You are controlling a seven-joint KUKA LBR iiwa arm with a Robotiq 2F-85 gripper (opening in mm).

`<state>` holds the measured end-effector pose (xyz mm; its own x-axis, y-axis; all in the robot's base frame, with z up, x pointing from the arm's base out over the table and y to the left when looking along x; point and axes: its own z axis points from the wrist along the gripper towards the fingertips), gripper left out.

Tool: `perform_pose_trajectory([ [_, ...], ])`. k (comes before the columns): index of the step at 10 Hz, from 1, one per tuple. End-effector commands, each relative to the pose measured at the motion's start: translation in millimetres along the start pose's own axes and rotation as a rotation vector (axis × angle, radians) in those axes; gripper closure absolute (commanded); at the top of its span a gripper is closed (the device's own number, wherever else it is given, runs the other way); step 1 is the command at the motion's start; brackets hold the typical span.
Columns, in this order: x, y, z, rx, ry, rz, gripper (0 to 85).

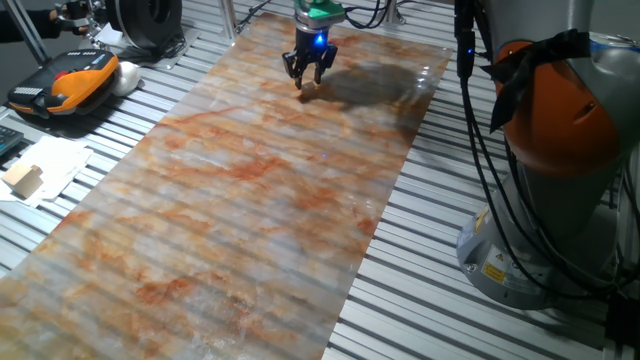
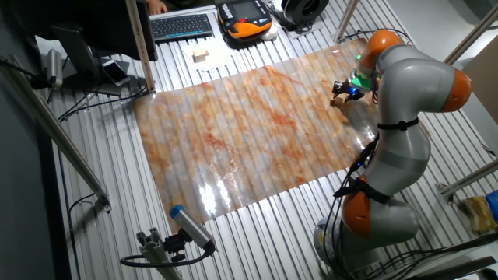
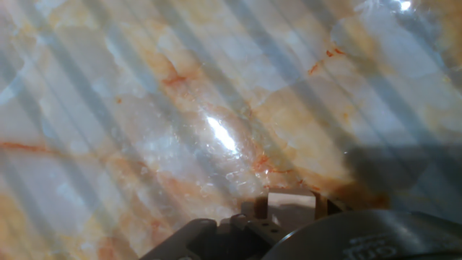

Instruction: Pick up the small block on the left and move it to the right

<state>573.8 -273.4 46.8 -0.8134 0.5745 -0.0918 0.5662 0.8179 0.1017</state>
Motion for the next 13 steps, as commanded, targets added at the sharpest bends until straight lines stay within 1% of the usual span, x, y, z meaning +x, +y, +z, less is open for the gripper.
perform_pose_trajectory([
  [1,0.0,0.0,-0.1,0.001,-0.001,0.0,34.0],
  [6,-0.9,-0.5,-0.7,0.009,-0.007,-0.002,34.0],
  [7,-0.8,-0.6,-0.6,0.019,-0.018,-0.005,34.0],
  [8,-0.9,-0.7,-0.7,0.042,-0.037,-0.008,34.0],
  [9,-1.3,-1.1,-0.9,0.048,-0.042,-0.01,34.0],
  [10,-1.3,-1.5,-1.0,0.042,-0.038,-0.011,34.0],
  [12,-1.0,-1.5,-0.6,0.039,-0.044,-0.01,34.0],
  [13,-0.7,-1.4,-0.4,0.034,-0.044,-0.01,51.0],
])
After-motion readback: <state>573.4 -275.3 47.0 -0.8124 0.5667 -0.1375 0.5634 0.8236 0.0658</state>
